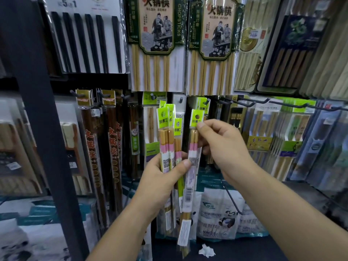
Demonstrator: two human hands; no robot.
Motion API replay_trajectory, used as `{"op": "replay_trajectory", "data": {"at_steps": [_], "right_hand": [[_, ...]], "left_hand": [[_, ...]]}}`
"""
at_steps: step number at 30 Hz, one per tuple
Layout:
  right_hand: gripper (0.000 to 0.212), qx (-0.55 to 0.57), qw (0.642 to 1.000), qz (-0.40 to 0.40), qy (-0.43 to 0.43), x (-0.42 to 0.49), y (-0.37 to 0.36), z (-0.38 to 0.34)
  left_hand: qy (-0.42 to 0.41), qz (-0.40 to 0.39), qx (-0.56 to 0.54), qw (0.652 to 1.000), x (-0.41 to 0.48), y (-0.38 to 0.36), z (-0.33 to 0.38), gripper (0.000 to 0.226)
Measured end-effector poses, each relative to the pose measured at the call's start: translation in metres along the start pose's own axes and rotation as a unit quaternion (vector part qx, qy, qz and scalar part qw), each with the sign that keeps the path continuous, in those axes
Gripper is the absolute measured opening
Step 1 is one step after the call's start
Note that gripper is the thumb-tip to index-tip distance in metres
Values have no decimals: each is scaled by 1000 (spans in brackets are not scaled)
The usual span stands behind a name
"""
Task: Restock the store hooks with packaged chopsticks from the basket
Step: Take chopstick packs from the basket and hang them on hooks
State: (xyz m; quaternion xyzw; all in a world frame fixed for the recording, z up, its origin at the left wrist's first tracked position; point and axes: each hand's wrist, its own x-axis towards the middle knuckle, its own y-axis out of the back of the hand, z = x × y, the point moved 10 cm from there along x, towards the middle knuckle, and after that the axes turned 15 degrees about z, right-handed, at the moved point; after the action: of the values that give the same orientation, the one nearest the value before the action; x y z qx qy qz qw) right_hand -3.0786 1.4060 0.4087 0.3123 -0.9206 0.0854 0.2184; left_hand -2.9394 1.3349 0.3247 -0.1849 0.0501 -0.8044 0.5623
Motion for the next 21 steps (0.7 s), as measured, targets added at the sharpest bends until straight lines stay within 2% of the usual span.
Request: {"op": "replay_trajectory", "data": {"at_steps": [8, 16, 21], "right_hand": [[31, 0, 997, 72, 32, 33, 14, -20], [31, -27, 995, 90, 35, 43, 16, -10], [31, -79, 992, 88, 42, 46, 14, 0]], "left_hand": [[13, 19, -4, 1000, 6, 8, -3, 27], [7, 25, 15, 1000, 7, 12, -8, 52], [0, 38, 7, 999, 8, 14, -6, 50]]}}
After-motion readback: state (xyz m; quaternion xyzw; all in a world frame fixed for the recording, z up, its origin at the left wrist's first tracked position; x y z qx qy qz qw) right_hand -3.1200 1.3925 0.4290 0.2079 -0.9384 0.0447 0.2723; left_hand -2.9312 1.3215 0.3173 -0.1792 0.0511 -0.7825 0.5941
